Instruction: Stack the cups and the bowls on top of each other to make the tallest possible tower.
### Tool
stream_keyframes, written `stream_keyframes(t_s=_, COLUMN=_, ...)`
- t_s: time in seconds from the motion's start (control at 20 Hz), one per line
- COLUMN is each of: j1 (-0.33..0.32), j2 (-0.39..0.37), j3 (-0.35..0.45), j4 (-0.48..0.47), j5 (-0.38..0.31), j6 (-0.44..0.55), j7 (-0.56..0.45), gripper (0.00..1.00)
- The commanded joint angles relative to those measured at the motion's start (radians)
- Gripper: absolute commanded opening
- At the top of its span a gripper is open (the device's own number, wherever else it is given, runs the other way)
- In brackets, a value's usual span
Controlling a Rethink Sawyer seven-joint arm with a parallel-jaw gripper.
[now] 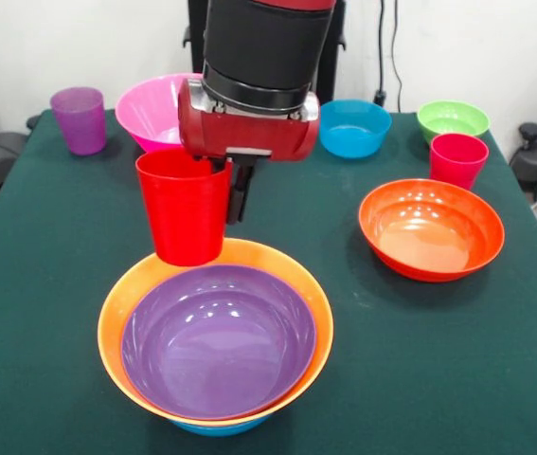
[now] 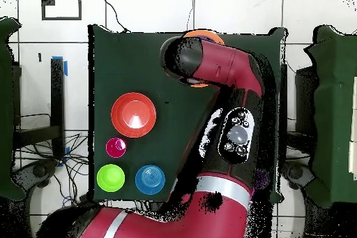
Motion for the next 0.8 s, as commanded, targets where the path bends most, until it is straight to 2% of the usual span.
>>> stream_keyframes(t_s=0.05, j1=0.011, j2=0.061, j3=0.123, j4=0.088, j5=-0.103, j6=-0.104, j7=0.014, gripper=0.00)
stream_keyframes(t_s=0.35, j1=0.031, j2=0.094, j3=0.103, j4=0.066, j5=-0.104, j6=-0.120, j7=0.048, gripper=0.00)
stream_keyframes(t_s=0.8, j1=0.039, j2=0.112, j3=0.086, j4=0.085, j5=-0.105, j6=-0.175, j7=0.063, gripper=0.00)
